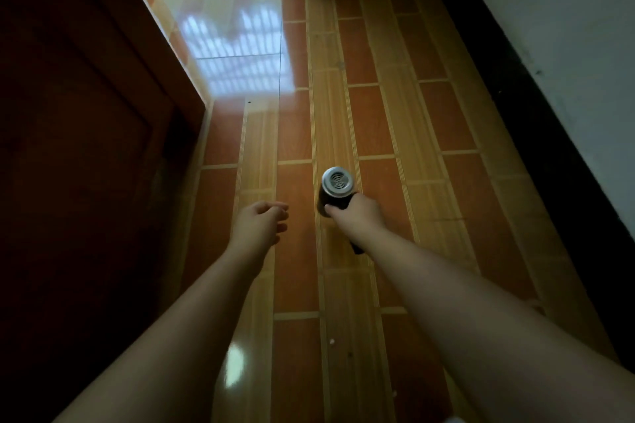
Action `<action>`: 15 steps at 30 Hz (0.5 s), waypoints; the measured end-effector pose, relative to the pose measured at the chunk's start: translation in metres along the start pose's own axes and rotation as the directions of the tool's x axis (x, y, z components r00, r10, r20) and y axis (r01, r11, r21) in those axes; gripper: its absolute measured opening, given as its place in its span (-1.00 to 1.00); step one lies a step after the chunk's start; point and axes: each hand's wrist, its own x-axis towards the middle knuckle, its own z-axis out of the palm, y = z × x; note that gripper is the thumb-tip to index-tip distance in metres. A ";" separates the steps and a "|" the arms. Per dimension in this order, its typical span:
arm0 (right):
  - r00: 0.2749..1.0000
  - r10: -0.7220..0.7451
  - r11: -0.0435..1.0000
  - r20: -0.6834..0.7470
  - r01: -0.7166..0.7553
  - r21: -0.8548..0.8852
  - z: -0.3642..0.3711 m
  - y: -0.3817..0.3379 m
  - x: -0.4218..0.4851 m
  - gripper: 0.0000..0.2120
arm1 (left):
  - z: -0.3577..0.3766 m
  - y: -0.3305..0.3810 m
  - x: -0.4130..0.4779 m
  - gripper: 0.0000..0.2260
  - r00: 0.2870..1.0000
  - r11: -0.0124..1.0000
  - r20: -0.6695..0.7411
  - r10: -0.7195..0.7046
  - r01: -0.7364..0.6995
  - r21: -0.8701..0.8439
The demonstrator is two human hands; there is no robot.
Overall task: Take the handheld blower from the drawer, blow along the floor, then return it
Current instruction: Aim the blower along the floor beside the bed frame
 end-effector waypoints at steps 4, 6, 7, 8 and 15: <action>0.995 -0.008 0.998 0.097 0.015 -0.066 0.045 0.003 -0.037 -0.55 | -0.019 -0.021 -0.017 -0.81 0.998 0.998 -0.024 -0.064 0.064 -0.018; 0.991 0.000 0.997 0.133 0.010 -0.072 0.062 0.005 -0.053 -0.51 | -0.025 -0.030 -0.028 -0.81 0.993 0.994 -0.042 -0.110 0.109 -0.021; 0.989 0.006 0.996 0.151 0.008 -0.090 0.067 0.007 -0.063 -0.51 | -0.026 -0.034 -0.035 -0.82 0.989 0.991 -0.054 -0.134 0.133 -0.021; 0.987 0.011 0.994 0.161 0.007 -0.108 0.071 0.011 -0.070 -0.51 | -0.027 -0.039 -0.041 -0.83 0.987 0.989 -0.066 -0.149 0.148 -0.023; 0.984 0.034 0.982 0.176 0.000 -0.189 0.058 0.057 -0.114 -0.57 | 0.001 -0.062 -0.081 -0.82 0.974 0.977 -0.081 -0.212 0.208 -0.050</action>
